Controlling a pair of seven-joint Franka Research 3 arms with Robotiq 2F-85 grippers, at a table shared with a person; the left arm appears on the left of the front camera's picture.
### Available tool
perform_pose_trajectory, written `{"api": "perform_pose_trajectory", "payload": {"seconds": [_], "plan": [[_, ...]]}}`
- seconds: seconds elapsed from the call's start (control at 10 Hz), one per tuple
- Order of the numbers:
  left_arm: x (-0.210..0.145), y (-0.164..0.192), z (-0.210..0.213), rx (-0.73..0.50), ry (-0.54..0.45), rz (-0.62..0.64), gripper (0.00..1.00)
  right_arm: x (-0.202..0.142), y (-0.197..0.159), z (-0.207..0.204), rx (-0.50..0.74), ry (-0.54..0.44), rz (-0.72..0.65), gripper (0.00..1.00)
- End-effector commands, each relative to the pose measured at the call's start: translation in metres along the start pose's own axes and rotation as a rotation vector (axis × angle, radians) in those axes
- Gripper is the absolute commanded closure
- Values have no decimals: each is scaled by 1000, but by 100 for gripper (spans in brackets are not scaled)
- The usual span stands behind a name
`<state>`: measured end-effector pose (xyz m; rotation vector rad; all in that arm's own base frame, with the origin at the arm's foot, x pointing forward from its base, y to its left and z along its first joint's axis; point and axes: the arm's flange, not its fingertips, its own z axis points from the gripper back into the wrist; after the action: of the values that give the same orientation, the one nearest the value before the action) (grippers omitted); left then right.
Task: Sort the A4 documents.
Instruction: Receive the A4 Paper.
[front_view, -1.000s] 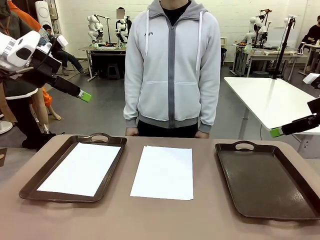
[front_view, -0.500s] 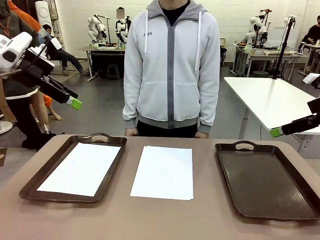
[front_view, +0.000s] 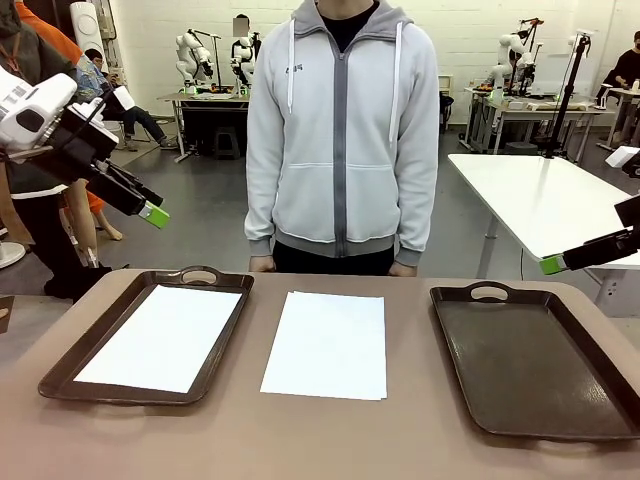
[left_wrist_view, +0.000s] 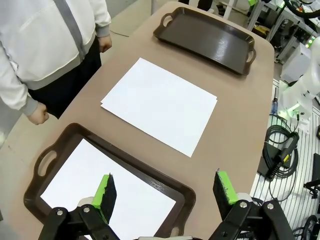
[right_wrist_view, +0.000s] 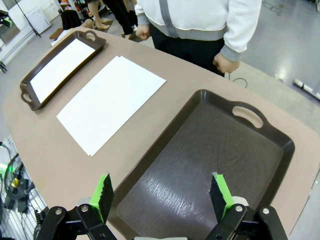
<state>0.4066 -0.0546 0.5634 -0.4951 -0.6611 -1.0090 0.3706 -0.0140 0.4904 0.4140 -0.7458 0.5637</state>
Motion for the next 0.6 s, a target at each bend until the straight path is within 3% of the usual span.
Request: {"api": "perform_pose_trajectory", "payload": {"seconds": [0.0, 0.2, 0.3, 0.5], "plan": [[5, 2, 0, 4, -16, 10, 0, 0, 0, -2, 23, -11, -4, 0], [11, 4, -2, 2, -11, 102, 0, 0, 0, -2, 23, -11, -4, 0], [2, -1, -1, -1, -7, 17, 0, 0, 0, -2, 23, -11, -4, 0], [2, -1, -1, -1, -7, 17, 0, 0, 0, -2, 23, -11, -4, 0]]}}
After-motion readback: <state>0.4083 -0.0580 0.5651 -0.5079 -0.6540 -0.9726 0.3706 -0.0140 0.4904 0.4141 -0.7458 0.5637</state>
